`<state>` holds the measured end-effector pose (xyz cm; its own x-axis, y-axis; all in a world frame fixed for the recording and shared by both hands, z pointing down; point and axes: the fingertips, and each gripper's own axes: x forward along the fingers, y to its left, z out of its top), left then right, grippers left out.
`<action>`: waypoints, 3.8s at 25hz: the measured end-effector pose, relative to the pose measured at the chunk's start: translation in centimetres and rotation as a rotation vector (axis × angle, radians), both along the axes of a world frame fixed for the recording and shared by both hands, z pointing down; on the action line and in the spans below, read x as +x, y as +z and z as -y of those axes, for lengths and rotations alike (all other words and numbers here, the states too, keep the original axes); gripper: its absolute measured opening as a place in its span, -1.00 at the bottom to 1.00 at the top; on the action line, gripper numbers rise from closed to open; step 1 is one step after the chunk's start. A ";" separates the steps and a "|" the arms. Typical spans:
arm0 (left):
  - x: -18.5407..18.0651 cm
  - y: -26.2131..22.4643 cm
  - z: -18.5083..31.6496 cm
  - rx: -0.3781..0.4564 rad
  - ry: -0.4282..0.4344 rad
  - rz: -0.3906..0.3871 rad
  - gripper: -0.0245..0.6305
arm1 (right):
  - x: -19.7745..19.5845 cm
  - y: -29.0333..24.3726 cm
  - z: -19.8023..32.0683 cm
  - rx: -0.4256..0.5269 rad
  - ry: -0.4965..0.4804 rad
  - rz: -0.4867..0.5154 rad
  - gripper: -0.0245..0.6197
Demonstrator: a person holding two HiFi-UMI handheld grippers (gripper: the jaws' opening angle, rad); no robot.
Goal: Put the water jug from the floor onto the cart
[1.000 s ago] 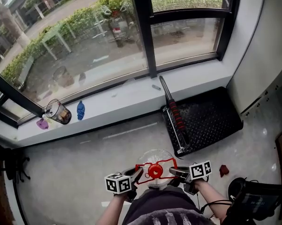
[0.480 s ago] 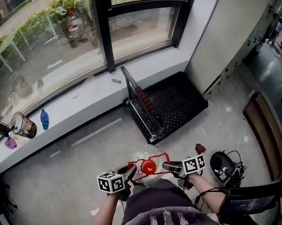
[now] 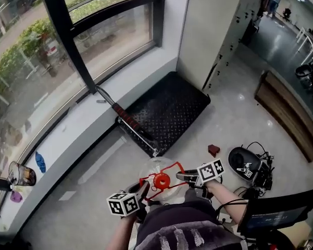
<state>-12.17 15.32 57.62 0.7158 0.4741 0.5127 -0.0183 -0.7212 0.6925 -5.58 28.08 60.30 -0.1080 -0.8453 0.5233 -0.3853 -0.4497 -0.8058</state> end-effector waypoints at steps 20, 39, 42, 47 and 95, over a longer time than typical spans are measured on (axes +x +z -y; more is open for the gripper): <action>15.4 -2.6 -15.4 0.149 -0.057 0.058 -0.78 | 15.0 -1.4 -14.6 0.188 -0.113 0.071 -0.78; 25.2 -2.4 -15.7 0.032 -0.082 0.000 -0.78 | 25.5 -2.7 -14.7 0.092 -0.123 -0.009 -0.78; 25.9 -2.5 -14.0 0.007 -0.071 0.012 -0.78 | 26.3 -3.2 -13.3 0.081 -0.068 0.025 -0.78; 27.8 -1.9 -11.1 -0.029 -0.118 0.008 -0.78 | 28.9 -3.2 -10.1 0.027 -0.116 -0.007 -0.78; 46.0 14.1 6.7 0.147 -0.502 0.296 -0.78 | 51.1 13.8 10.8 -0.241 -0.629 -0.051 -0.78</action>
<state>33.81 8.65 71.74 0.6507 0.0242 0.7590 -0.5584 -0.6621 0.4999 45.50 17.23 74.13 -0.5111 -0.4884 0.7073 -0.6677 -0.2926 -0.6846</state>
